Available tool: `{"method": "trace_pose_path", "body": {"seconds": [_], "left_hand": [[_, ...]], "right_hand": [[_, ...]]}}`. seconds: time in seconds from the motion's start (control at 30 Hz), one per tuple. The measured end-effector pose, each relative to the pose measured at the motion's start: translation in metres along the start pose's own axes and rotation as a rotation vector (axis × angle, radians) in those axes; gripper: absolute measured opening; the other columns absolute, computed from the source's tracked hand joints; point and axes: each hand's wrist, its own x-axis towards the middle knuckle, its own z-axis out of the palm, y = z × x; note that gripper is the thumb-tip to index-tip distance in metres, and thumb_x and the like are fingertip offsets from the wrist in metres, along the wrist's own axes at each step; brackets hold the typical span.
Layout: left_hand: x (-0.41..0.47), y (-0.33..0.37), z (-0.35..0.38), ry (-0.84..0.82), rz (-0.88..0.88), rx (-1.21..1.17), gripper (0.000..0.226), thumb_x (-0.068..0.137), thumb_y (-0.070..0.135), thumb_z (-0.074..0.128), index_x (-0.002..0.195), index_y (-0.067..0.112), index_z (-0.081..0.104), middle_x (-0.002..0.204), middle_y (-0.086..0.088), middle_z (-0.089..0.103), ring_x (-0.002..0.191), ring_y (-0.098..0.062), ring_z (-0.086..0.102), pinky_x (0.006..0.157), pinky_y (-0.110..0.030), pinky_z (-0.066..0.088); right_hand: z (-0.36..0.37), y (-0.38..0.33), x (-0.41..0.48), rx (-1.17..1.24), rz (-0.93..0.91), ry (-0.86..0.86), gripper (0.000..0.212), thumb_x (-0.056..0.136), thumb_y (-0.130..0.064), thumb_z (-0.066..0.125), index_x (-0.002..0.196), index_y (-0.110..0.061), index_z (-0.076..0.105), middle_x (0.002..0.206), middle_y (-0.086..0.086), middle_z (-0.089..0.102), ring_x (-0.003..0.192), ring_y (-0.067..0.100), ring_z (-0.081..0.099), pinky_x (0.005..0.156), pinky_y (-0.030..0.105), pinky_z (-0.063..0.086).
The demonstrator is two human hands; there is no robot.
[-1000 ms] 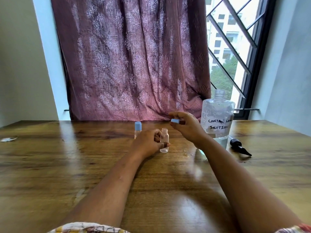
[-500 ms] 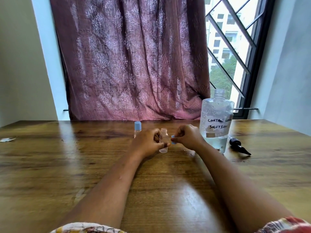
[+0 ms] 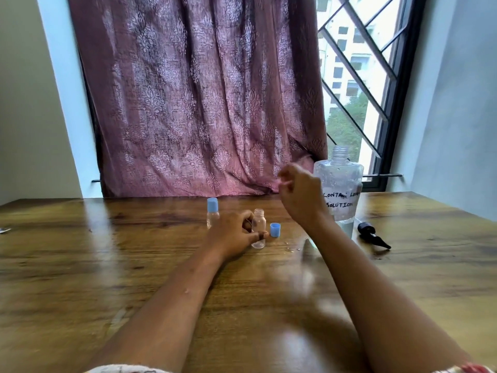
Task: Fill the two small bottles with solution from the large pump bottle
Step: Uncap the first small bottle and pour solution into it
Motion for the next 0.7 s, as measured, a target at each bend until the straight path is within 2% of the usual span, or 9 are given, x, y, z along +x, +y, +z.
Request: {"method": "trace_pose_path", "body": {"seconds": [0.03,0.07,0.13,0.23,0.33,0.43,0.5,0.57,0.7], "left_hand": [[0.001,0.001,0.001,-0.001,0.005,0.001,0.034,0.071,0.051,0.072,0.089,0.025,0.06,0.085,0.01,0.064,0.079,-0.006,0.06,0.07,-0.025,0.049],[0.001,0.0,0.001,-0.002,0.011,0.0,0.035,0.071,0.051,0.071,0.091,0.024,0.061,0.086,0.009,0.064,0.081,-0.007,0.06,0.071,-0.026,0.049],[0.002,0.0,0.003,-0.01,0.025,-0.001,0.038,0.071,0.053,0.07,0.095,0.023,0.062,0.087,0.009,0.065,0.082,-0.006,0.061,0.074,-0.027,0.05],[0.001,0.001,0.002,-0.021,0.034,0.008,0.037,0.072,0.053,0.07,0.094,0.025,0.062,0.086,0.012,0.065,0.081,-0.002,0.06,0.074,-0.027,0.05],[-0.001,0.004,0.003,-0.018,0.041,0.042,0.033,0.073,0.055,0.068,0.092,0.029,0.061,0.083,0.017,0.062,0.079,0.002,0.058,0.07,-0.023,0.047],[-0.002,0.007,0.005,-0.003,0.036,0.076,0.032,0.074,0.057,0.066,0.093,0.033,0.06,0.08,0.021,0.059,0.076,0.008,0.054,0.062,-0.015,0.038],[-0.002,0.007,0.007,0.011,0.031,0.097,0.032,0.074,0.058,0.064,0.094,0.033,0.06,0.082,0.02,0.06,0.078,0.005,0.056,0.064,-0.018,0.039],[-0.001,0.007,0.009,0.01,0.017,0.096,0.032,0.073,0.058,0.063,0.094,0.034,0.059,0.083,0.02,0.06,0.081,0.001,0.058,0.07,-0.023,0.044],[-0.001,0.006,0.008,0.021,0.003,0.112,0.031,0.073,0.059,0.062,0.091,0.034,0.058,0.084,0.018,0.062,0.082,0.0,0.059,0.076,-0.03,0.05]], "right_hand": [[-0.008,-0.006,0.002,0.029,-0.072,0.144,0.016,0.083,0.001,0.054,0.095,-0.005,0.062,0.091,0.01,0.066,0.08,0.023,0.063,0.07,0.009,0.045],[-0.014,-0.011,0.003,0.002,-0.125,0.256,0.017,0.083,-0.001,0.053,0.097,-0.008,0.061,0.093,0.009,0.064,0.081,0.022,0.062,0.071,0.012,0.044],[-0.027,-0.012,0.004,-0.227,-0.146,0.429,0.027,0.078,-0.01,0.056,0.104,-0.017,0.057,0.101,0.003,0.061,0.092,0.023,0.057,0.077,0.031,0.042],[-0.043,0.003,0.008,-0.426,0.067,0.562,0.044,0.074,-0.028,0.061,0.117,-0.025,0.051,0.115,0.002,0.056,0.107,0.028,0.051,0.085,0.042,0.038],[-0.049,0.023,0.011,-0.315,0.407,0.409,0.077,0.072,-0.061,0.063,0.133,-0.02,0.04,0.132,0.008,0.046,0.12,0.036,0.045,0.094,0.049,0.036],[-0.047,0.034,0.011,-0.11,0.467,0.208,0.098,0.059,-0.076,0.062,0.134,-0.019,0.037,0.137,0.011,0.043,0.121,0.035,0.047,0.094,0.052,0.043],[-0.045,0.036,0.009,-0.127,0.41,0.149,0.097,0.057,-0.072,0.068,0.132,-0.018,0.037,0.135,0.012,0.042,0.118,0.035,0.05,0.09,0.049,0.048],[-0.042,0.034,0.01,-0.145,0.369,0.162,0.09,0.06,-0.057,0.077,0.131,-0.017,0.037,0.132,0.013,0.042,0.113,0.036,0.052,0.085,0.044,0.047],[-0.035,0.025,0.009,-0.208,0.288,0.193,0.08,0.066,-0.042,0.075,0.131,-0.013,0.039,0.129,0.01,0.044,0.106,0.037,0.055,0.082,0.043,0.047]]}}
